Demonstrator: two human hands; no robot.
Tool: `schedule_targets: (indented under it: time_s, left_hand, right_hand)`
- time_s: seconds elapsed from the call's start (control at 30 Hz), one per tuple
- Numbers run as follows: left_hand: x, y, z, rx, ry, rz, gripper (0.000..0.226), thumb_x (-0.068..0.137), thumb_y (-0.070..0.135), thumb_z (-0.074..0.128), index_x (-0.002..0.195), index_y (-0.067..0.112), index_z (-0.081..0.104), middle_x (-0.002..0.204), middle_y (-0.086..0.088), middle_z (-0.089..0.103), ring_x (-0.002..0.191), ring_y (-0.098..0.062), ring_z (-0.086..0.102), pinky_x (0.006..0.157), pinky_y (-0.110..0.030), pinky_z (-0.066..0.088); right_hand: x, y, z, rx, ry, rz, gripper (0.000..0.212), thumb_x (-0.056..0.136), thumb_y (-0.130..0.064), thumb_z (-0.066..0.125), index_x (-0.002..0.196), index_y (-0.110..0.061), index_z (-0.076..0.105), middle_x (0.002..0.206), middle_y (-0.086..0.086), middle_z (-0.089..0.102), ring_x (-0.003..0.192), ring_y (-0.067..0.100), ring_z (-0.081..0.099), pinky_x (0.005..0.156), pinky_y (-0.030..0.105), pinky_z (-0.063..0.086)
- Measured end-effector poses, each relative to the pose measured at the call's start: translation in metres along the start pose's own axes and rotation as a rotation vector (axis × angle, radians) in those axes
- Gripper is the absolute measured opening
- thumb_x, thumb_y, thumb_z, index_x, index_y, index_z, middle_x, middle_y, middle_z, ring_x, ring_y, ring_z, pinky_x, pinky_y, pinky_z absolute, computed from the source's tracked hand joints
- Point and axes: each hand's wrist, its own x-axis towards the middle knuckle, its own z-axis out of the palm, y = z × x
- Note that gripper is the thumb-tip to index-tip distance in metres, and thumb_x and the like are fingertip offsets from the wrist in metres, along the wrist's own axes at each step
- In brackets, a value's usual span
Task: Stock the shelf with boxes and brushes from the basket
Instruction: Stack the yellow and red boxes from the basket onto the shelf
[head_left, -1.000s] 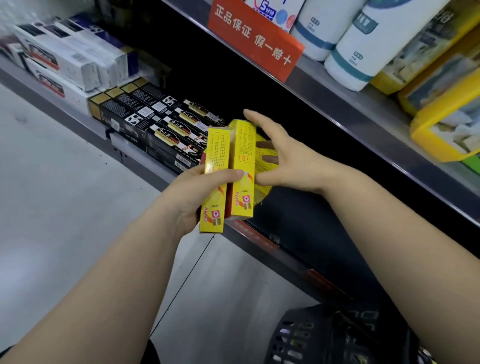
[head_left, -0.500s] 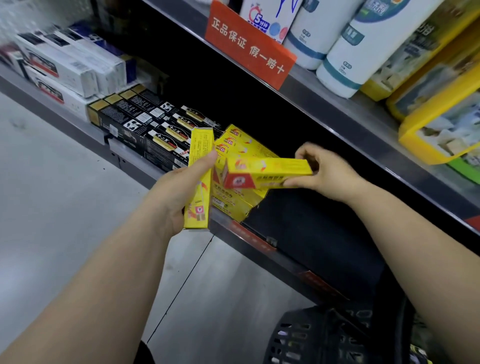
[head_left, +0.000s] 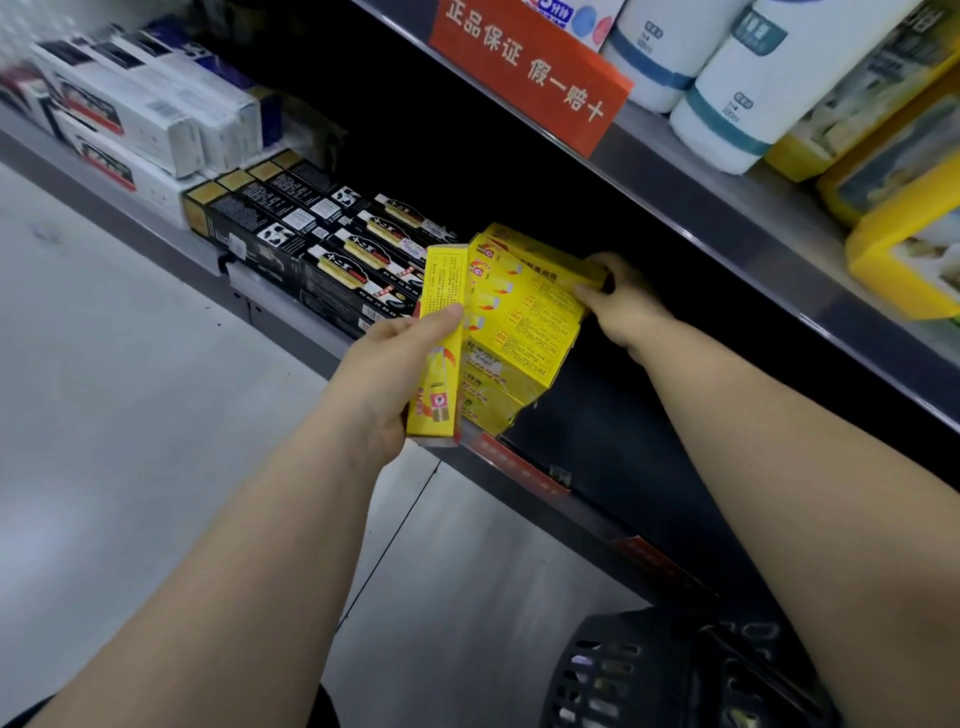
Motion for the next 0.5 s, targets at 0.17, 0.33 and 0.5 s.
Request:
schedule_targets:
  time_s: [0.17, 0.33, 0.5]
  left_hand:
    - [0.003, -0.001, 0.003, 0.029, -0.024, -0.027, 0.026, 0.082, 0.028, 0.067, 0.103, 0.017, 0.057, 0.099, -0.011, 0.068, 0.082, -0.027, 0.066, 0.065, -0.035, 0.056]
    - [0.004, -0.002, 0.004, 0.032, -0.054, -0.024, 0.026, 0.080, 0.026, 0.070, 0.102, 0.017, 0.060, 0.093, -0.008, 0.072, 0.075, -0.022, 0.070, 0.050, -0.027, 0.054]
    - [0.002, -0.002, 0.003, 0.124, -0.056, 0.052, 0.020, 0.076, 0.024, 0.075, 0.092, 0.017, 0.066, 0.092, -0.008, 0.072, 0.074, -0.020, 0.070, 0.062, -0.031, 0.056]
  right_hand:
    - [0.001, 0.002, 0.010, -0.041, -0.154, 0.036, 0.044, 0.100, -0.030, 0.042, 0.143, -0.026, 0.035, 0.140, 0.009, 0.045, 0.122, 0.026, 0.046, 0.089, 0.026, 0.035]
    - [-0.017, -0.022, 0.001, -0.343, -0.122, -0.086, 0.056, 0.096, -0.026, 0.049, 0.147, -0.021, 0.025, 0.148, 0.016, 0.025, 0.133, 0.032, 0.034, 0.106, 0.033, 0.031]
    - [-0.074, -0.063, -0.013, -0.304, -0.236, -0.575, 0.095, 0.073, -0.023, 0.079, 0.146, -0.039, 0.020, 0.152, 0.006, 0.016, 0.139, 0.027, 0.017, 0.111, 0.035, 0.018]
